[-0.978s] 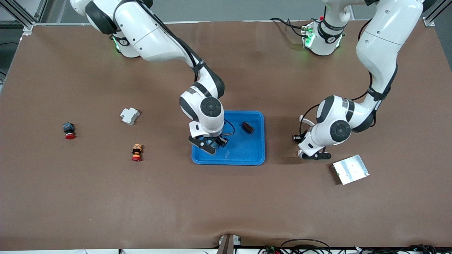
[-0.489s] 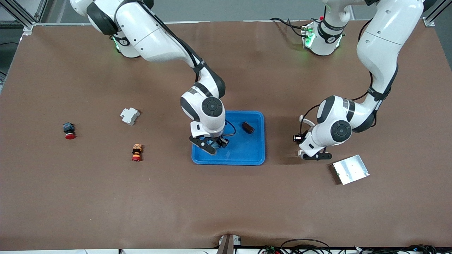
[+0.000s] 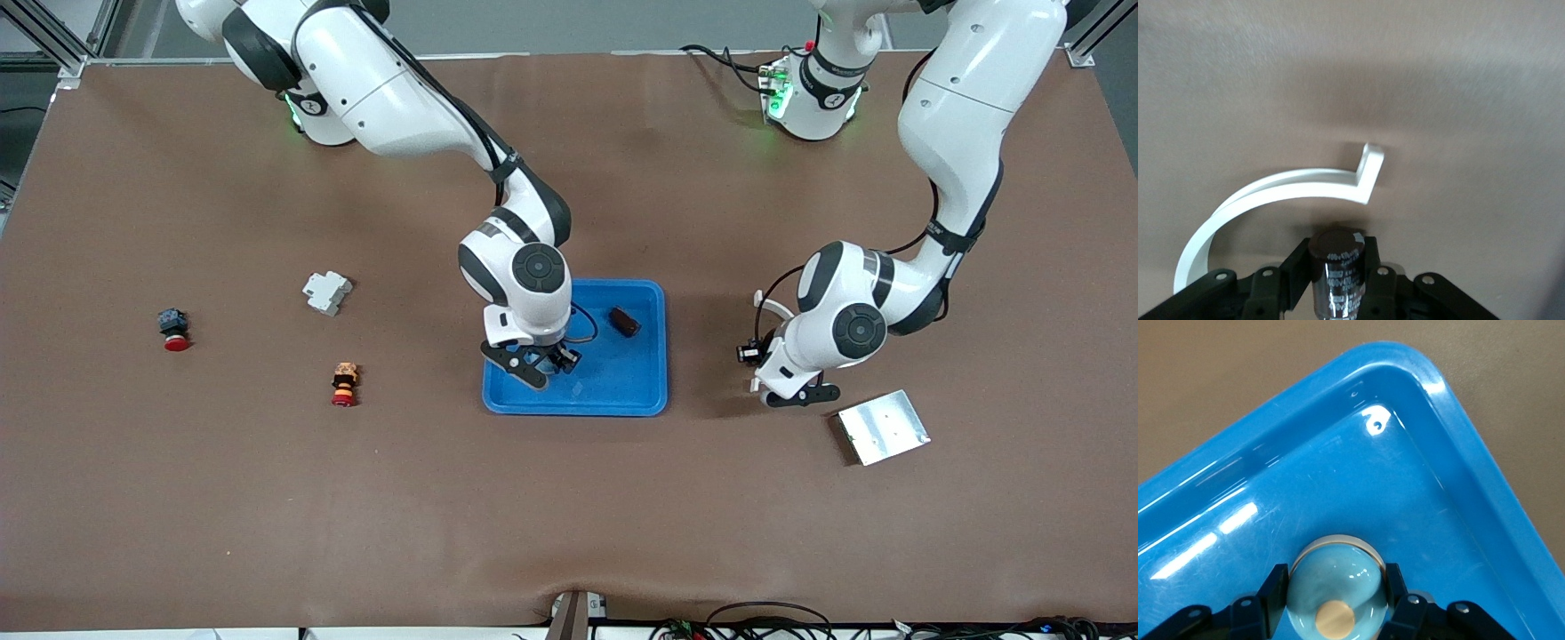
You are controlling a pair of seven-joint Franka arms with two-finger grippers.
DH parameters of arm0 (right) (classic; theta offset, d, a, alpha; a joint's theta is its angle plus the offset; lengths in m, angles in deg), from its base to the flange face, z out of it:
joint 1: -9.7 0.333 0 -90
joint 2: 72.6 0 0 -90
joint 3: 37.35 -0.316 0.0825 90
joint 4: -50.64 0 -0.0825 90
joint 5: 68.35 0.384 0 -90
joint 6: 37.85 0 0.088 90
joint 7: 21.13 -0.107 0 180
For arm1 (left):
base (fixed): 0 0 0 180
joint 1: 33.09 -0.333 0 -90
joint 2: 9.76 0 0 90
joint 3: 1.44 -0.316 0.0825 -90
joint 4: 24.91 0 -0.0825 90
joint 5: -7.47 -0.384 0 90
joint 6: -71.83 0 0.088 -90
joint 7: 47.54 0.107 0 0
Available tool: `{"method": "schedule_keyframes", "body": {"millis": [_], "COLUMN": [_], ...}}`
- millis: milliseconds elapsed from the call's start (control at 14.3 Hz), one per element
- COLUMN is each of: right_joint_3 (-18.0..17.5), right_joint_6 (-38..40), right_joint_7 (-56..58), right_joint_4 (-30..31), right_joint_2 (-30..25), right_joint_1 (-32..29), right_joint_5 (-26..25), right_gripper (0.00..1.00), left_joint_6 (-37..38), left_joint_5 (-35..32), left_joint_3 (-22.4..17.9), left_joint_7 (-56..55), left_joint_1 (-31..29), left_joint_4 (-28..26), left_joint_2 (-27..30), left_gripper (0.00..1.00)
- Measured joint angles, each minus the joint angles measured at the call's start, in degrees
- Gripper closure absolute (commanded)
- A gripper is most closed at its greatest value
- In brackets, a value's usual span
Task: Place electrolytic capacitor and blue bell in tray
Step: 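Carry the capacitor toward the tray while the right gripper releases the bell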
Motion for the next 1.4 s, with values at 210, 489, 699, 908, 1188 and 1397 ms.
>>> {"method": "schedule_keyframes", "body": {"millis": [210, 489, 699, 908, 1188, 1397], "right_joint_3": [0.00, 0.01, 0.03, 0.06, 0.51, 0.69], "right_joint_6": [0.00, 0.00, 0.02, 0.07, 0.42, 8.52], "right_joint_7": [-0.60, -1.10, -1.26, -1.28, -1.25, 0.70], "right_joint_4": [-0.03, -0.48, -0.70, -0.77, -1.43, -6.05], "right_joint_2": [0.03, 0.28, 0.41, 0.46, 0.61, 0.38], "right_joint_1": [0.03, 0.19, 0.27, 0.28, 0.27, 0.24], "right_joint_5": [0.00, -0.01, -0.01, -0.03, -0.12, -0.26], "right_gripper": [1.00, 1.00, 1.00, 0.00, 0.00, 0.00], "left_joint_6": [1.49, 2.25, 2.25, 2.25, 2.26, 2.30], "left_joint_5": [0.00, 0.00, 0.02, 0.10, 3.11, 4.00], "left_joint_3": [0.37, 0.54, 0.62, 0.70, 0.74, 0.74], "left_joint_7": [-7.17, -18.64, -28.04, -37.01, -43.66, -47.88], "left_joint_1": [0.84, 3.23, 5.75, 8.71, 10.58, 12.37], "left_joint_4": [2.76, 5.25, 6.78, 9.24, 12.09, 13.86], "left_joint_2": [0.01, 0.01, 0.00, 0.01, -0.05, -0.91], "left_gripper": [0.97, 0.97, 0.97, 0.97, 0.97, 0.97]}}
